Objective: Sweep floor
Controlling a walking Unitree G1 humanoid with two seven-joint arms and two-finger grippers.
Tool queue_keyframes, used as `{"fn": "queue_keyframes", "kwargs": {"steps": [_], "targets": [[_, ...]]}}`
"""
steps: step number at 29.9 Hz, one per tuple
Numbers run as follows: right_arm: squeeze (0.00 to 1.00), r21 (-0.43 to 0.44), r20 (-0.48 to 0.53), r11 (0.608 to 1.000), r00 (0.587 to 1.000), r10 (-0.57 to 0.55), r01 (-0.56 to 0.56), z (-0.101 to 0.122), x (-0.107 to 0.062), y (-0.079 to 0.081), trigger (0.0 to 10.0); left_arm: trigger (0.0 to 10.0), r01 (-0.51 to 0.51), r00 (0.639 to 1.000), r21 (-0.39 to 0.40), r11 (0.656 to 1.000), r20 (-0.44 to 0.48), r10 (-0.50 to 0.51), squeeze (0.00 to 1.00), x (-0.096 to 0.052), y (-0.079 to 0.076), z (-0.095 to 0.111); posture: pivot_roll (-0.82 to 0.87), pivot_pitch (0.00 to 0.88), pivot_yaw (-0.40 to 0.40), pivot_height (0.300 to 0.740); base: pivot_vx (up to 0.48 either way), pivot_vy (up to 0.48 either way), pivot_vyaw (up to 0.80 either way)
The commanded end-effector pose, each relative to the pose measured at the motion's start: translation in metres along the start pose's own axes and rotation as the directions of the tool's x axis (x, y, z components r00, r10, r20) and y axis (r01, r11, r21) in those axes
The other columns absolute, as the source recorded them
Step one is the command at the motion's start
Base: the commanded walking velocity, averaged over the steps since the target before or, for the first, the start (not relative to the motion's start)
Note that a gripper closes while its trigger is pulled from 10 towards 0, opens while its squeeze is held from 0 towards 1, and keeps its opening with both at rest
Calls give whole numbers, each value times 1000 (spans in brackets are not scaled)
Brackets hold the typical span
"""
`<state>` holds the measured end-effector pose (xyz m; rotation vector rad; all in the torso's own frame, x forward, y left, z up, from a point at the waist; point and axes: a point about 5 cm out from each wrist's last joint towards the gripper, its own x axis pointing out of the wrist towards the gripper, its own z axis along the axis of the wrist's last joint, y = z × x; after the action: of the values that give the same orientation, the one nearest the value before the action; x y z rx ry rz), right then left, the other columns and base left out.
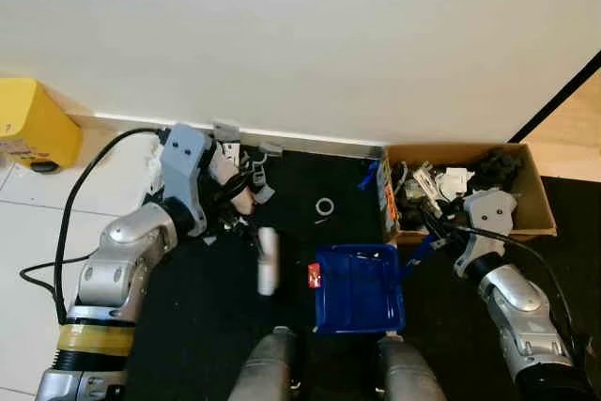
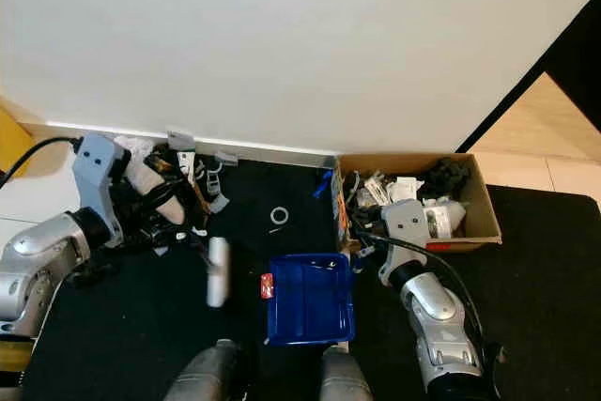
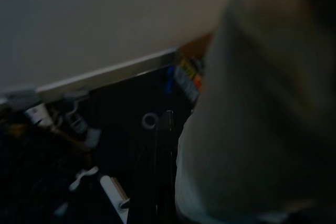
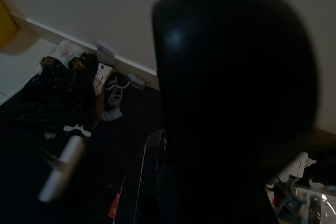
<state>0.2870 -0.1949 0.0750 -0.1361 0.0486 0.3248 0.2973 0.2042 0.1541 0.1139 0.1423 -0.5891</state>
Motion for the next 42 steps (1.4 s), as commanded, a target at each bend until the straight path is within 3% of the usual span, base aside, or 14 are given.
{"fn": "queue_keyframes", "kwargs": {"steps": [1, 7, 10, 13, 15, 17, 18, 19, 20, 25, 32, 36, 41, 42], "targets": [[0, 70, -116, 995, 991, 73, -65, -28, -8, 20, 10000, 10000, 19, 1000, -41, 999, 16, -18, 0, 5, -7, -11, 118, 267, 37, 740, 0, 0, 0], [0, 70, -112, 995, 991, 73, -66, -27, -7, 21, 10000, 10000, -3, 1000, -76, 997, -22, 1, 0, 15, -16, -43, 111, 267, 36, 740, 0, 0, 0], [0, 68, -106, 996, 992, 72, -65, -25, -6, 21, 10000, 10000, -7, 999, -114, 993, -35, 3, 0, 24, -28, -63, 91, 270, 34, 740, 0, 0, 0], [0, 67, -103, 996, 992, 72, -65, -24, -5, 21, 10000, 10000, -8, 1000, -155, 988, -17, 5, 0, 30, -37, -69, 86, 270, 34, 740, 0, 0, 0], [0, 65, -102, 996, 992, 71, -64, -24, -6, 20, 10000, 10000, -2, 999, -250, 968, 41, 12, 0, 38, -46, -65, 82, 269, 35, 740, 0, 0, 0], [0, 65, -102, 996, 992, 71, -64, -24, -6, 20, 10000, 10000, -2, 999, -250, 968, 41, 12, 0, 38, -46, -65, 82, 269, 35, 740, 0, 0, 0], [0, 64, -104, 996, 992, 68, -61, -24, -8, 19, 10000, 10000, 22, 992, -385, 923, 121, 27, 0, 45, -54, -56, 78, 268, 35, 740, 0, 0, 0], [0, 64, -105, 996, 992, 67, -60, -24, -8, 18, 10000, 10000, 41, 988, -435, 900, 152, 29, 0, 47, -58, -52, 78, 265, 35, 740, 0, 0, 0], [0, 64, -105, 996, 992, 67, -60, -24, -8, 18, 10000, 10000, 41, 988, -435, 900, 152, 29, 0, 47, -58, -52, 78, 265, 35, 740, 0, 0, 0], [0, 66, -104, 996, 992, 72, -65, -24, -7, 21, 10000, 10000, 112, 971, -535, 838, 239, 23, 0, 54, -68, -39, 83, 257, 36, 740, 0, 0, 0], [0, 66, -101, 995, 992, 76, -69, -23, -4, 22, 10000, 10000, 102, 968, -544, 833, 248, 44, 0, 57, -65, -38, 87, 251, 36, 740, 0, 0, 0], [0, 64, -101, 996, 992, 75, -69, -23, -4, 20, 10000, 10000, 88, 953, -565, 821, 286, 95, 0, 56, -52, -26, 86, 252, 35, 740, 0, 0, 0], [0, 63, -104, 996, 992, 73, -67, -23, -5, 19, 10000, 10000, 126, 937, -512, 849, 343, 68, 0, 51, -41, -1, 90, 253, 36, 740, 0, 0, 0], [0, 64, -104, 996, 992, 73, -67, -24, -6, 20, 10000, 10000, 133, 940, -463, 876, 340, 37, 0, 48, -39, 3, 91, 254, 37, 740, 0, 0, 0]]}}
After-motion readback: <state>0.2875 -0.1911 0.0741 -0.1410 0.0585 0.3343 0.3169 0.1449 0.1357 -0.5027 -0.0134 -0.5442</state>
